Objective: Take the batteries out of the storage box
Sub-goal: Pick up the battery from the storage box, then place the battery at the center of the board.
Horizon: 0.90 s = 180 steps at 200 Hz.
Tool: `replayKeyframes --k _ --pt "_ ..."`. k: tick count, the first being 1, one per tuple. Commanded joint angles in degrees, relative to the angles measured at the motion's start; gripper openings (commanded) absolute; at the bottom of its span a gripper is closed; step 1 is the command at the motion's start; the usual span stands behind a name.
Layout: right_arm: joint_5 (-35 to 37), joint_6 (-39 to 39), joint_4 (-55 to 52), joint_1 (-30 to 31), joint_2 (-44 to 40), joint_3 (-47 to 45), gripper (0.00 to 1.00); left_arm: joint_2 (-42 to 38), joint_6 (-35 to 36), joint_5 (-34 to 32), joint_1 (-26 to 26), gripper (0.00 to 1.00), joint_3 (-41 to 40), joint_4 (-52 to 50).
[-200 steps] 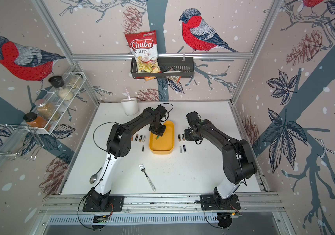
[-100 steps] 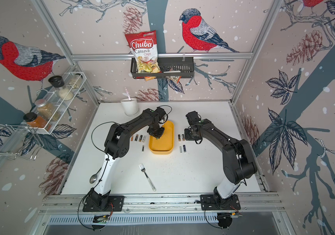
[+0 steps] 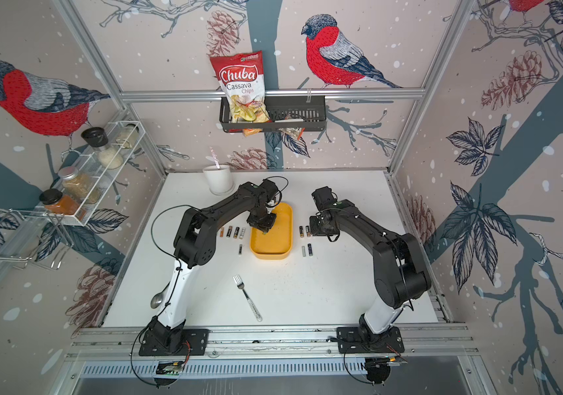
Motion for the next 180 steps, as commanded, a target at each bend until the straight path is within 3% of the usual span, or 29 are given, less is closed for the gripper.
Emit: replayKeyframes --k 1,51,78,114,180 --pt "-0.63 -0.18 -0.23 0.28 0.36 0.82 0.29 -2.06 -1.23 1.18 -0.12 0.12 -0.67 0.94" --pt "-0.93 -0.43 -0.14 0.75 1.22 1.97 0.29 -6.29 -2.74 2.33 0.26 0.12 -3.36 2.37" --pt "-1.47 -0.54 0.08 0.96 1.85 2.74 0.29 -11.32 -3.62 6.81 1.97 0.12 -8.26 5.98" --pt "-1.68 -0.84 0.04 1.39 2.75 4.03 0.29 -17.19 -4.28 7.02 4.52 0.12 -12.85 7.03" --pt "-1.96 -1.68 -0.74 2.47 5.61 8.25 0.29 -29.23 -5.06 5.45 10.30 0.12 -28.12 9.66"
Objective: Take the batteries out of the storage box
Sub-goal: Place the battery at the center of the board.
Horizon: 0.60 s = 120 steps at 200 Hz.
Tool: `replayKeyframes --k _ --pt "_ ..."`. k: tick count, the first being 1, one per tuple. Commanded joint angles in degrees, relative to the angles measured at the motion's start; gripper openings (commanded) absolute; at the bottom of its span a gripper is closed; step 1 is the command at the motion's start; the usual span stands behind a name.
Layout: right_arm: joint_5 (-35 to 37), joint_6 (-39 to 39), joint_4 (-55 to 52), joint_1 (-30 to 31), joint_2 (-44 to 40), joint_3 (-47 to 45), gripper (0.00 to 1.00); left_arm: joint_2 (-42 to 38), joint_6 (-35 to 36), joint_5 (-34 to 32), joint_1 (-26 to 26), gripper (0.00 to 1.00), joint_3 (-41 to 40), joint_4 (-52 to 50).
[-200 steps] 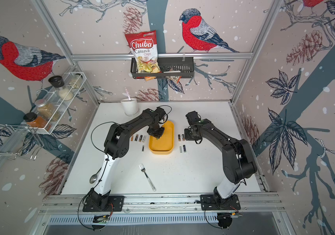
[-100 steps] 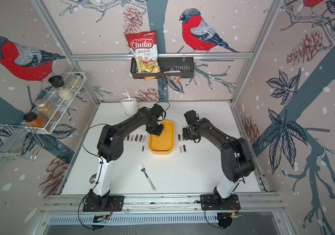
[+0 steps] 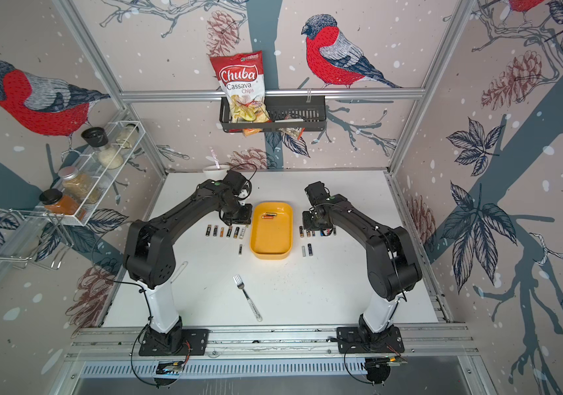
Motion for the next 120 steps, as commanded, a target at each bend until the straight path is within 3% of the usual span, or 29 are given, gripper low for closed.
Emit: replayKeyframes --k 1,67,120 --pt "-0.38 -0.39 -0.73 0.44 0.89 1.52 0.29 -3.44 -0.73 -0.37 1.45 0.12 -4.53 1.82" --pt "0.06 -0.81 -1.66 0.87 1.54 2.78 0.29 -6.25 -1.73 -3.17 3.03 0.12 -17.35 5.92" --pt "0.39 -0.87 -2.18 0.88 1.44 2.78 0.29 -3.68 -2.35 -4.82 3.03 0.12 -19.72 8.30"
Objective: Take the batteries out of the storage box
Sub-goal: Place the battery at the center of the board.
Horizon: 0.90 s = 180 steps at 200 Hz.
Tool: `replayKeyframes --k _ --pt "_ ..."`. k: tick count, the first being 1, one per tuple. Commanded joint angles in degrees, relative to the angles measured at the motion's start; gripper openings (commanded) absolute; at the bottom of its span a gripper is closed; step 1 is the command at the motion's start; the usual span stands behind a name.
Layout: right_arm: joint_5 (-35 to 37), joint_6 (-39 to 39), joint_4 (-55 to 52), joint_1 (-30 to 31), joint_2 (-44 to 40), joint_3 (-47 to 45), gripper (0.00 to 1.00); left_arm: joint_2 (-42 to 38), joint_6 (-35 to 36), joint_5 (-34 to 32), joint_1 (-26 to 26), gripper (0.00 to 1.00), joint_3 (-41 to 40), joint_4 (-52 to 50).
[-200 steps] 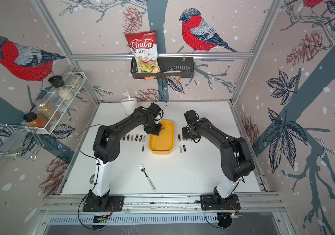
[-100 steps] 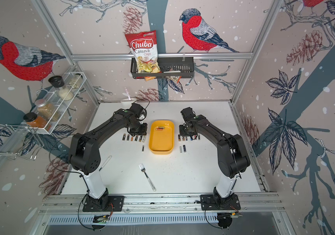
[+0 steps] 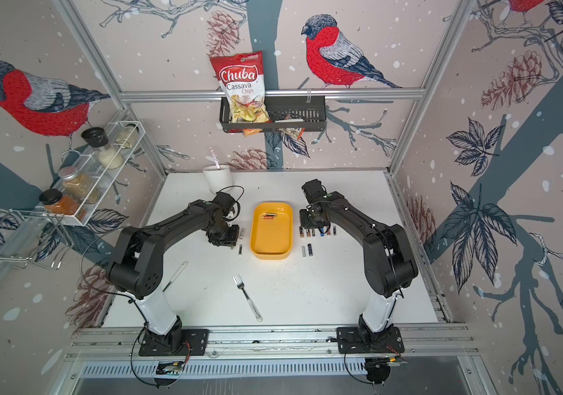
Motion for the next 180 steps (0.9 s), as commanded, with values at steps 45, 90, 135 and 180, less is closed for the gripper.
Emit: replayKeyframes --k 45,90,135,180 --pt "0.64 -0.66 -1.20 0.11 -0.15 0.46 0.29 3.01 -0.81 -2.32 0.18 0.12 -0.62 2.90" --pt "0.90 -0.76 -1.39 0.05 -0.19 0.46 0.29 3.72 -1.03 -2.13 0.21 0.12 -0.97 3.55" --pt "0.90 -0.76 -1.48 -0.04 -0.16 0.63 0.29 4.42 -1.13 -1.80 0.18 0.12 -1.41 3.90" --pt "0.96 -0.90 -1.48 -0.15 -0.19 0.55 0.29 4.80 -1.12 -1.58 0.18 0.13 -1.93 4.17"
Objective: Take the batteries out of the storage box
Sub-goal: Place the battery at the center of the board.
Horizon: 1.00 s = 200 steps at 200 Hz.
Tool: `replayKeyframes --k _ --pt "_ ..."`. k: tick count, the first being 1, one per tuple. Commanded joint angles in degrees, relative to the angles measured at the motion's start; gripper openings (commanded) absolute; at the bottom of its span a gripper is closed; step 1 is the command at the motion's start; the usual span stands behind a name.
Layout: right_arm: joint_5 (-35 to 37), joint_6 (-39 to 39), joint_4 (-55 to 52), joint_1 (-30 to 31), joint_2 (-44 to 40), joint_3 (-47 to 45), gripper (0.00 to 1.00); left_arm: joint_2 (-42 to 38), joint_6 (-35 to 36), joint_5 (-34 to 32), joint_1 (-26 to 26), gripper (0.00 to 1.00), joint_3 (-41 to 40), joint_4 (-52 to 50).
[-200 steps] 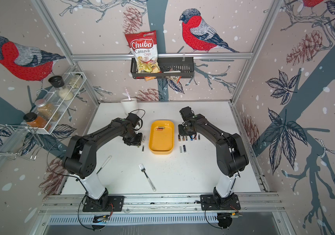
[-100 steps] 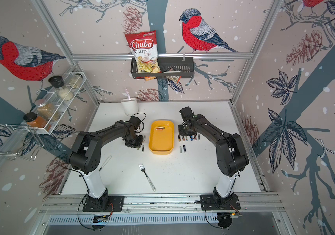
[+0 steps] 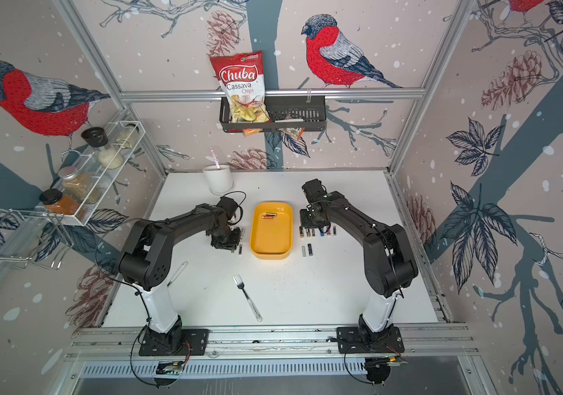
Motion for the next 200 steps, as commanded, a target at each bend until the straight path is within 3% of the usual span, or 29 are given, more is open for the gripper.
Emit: replayKeyframes --k 1,200 --pt "0.52 -0.74 -1.23 -0.01 -0.17 0.38 0.29 0.25 -0.22 -0.13 0.18 0.13 -0.54 0.56" --pt "0.21 -0.63 -0.96 -0.02 -0.10 0.04 0.29 -0.88 -0.35 -0.81 0.18 0.24 0.81 -0.94"
